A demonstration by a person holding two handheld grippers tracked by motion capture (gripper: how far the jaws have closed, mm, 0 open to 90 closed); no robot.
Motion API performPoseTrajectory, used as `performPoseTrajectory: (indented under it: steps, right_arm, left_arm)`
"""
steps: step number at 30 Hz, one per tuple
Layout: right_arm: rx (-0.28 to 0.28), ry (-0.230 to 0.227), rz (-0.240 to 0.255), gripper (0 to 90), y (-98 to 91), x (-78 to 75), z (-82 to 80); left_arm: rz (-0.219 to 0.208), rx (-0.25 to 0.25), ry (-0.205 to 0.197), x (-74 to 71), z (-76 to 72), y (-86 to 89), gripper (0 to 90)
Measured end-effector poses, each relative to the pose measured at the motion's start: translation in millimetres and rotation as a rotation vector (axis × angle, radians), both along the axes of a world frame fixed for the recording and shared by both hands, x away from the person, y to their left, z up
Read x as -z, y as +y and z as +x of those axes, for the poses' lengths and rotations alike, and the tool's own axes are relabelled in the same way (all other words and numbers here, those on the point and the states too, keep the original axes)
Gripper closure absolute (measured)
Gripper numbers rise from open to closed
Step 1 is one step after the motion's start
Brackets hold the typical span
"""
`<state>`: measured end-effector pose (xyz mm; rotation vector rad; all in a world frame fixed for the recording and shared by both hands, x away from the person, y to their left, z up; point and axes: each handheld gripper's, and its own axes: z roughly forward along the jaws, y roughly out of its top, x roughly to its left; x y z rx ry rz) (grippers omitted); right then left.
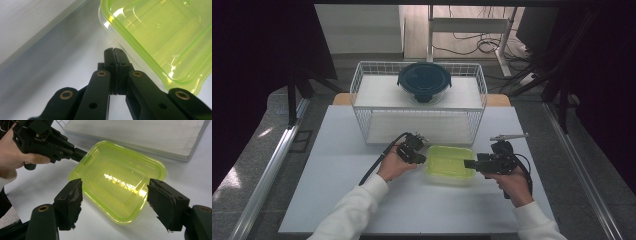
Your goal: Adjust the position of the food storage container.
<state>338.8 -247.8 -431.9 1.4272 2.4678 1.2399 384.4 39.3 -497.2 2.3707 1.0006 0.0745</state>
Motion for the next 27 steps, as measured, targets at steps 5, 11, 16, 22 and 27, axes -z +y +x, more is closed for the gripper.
performPoseTrajectory:
  steps: [5,11,16,22,27]
  right_arm:
    - [0.009,-0.001,0.002,28.3,-3.1,0.2,1.2]
    - [0.03,-0.004,0.002,31.0,-11.8,-0.7,3.6]
    - [0.047,-0.021,-0.031,39.7,-23.2,-1.4,6.3]
    - [0.046,-0.062,-0.144,62.9,-31.3,-2.5,18.0]
    - [0.067,-0.026,-0.249,84.3,-33.1,10.5,33.6]
  left_arm:
    - [-0.004,0.0,0.002,0.2,0.0,-2.6,90.0]
    - [0.002,-0.051,-0.003,-1.5,-1.9,11.1,90.0]
    - [-0.022,-0.133,-0.043,-9.1,-17.1,40.7,75.8]
    - [-0.022,-0.184,-0.067,-18.7,-42.5,70.3,42.8]
    - [-0.047,-0.203,-0.057,-18.3,-59.3,83.1,35.4]
